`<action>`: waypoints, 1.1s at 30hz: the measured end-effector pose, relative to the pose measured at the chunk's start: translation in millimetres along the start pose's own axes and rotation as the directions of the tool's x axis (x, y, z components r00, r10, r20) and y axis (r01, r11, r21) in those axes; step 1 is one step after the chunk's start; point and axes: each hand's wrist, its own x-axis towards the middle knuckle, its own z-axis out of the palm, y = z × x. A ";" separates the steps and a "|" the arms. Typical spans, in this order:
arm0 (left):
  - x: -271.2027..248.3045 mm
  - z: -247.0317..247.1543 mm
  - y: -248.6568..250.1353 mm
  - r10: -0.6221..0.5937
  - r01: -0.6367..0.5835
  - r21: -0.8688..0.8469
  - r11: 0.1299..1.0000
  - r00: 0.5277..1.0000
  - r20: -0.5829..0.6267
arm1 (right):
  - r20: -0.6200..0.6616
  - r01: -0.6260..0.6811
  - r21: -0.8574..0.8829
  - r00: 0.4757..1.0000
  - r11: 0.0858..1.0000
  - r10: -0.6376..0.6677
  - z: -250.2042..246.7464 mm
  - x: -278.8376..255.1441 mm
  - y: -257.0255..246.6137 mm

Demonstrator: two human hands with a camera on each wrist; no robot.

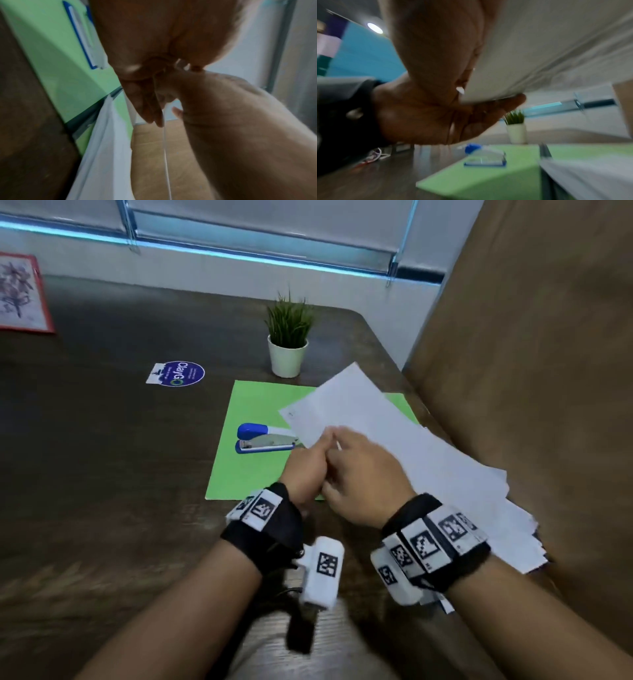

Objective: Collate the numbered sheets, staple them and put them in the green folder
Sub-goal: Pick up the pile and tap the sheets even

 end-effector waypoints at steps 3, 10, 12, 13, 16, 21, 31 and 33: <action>27.0 -4.2 -32.2 -0.162 0.174 0.098 0.980 0.979 -0.125 | 0.166 -0.125 0.156 0.981 0.980 0.098 22.4 -12.4 24.8; 45.6 20.5 -46.1 -0.195 0.229 0.263 0.937 0.970 -0.148 | 0.562 -0.474 0.108 0.754 0.874 0.339 33.5 -38.3 118.0; 56.5 29.5 -45.2 -0.079 0.133 0.445 0.886 0.987 -0.140 | 0.573 -0.492 0.111 0.742 0.863 0.349 28.9 -40.5 135.1; 62.1 34.5 -43.7 -0.057 0.113 0.502 0.857 0.990 -0.126 | 0.570 -0.508 0.121 0.739 0.853 0.359 23.6 -39.3 142.2; 75.9 47.7 -43.4 -0.102 0.114 0.579 0.808 0.993 -0.052 | 0.482 -0.573 0.179 0.760 0.800 0.436 1.6 -29.5 164.3; 79.0 62.6 -55.9 -0.039 0.083 0.672 0.736 0.996 -0.080 | 0.332 -0.692 0.216 0.715 0.689 0.615 -17.4 -11.2 226.6; 72.4 66.6 -79.7 -0.070 0.069 0.787 0.614 0.997 -0.032 | 0.317 -0.845 0.099 0.527 0.525 0.789 63.4 -8.0 292.4; 72.7 67.2 -79.1 -0.060 0.065 0.778 0.625 0.998 -0.035 | 0.251 -0.853 0.062 0.516 0.519 0.819 65.6 -2.9 291.8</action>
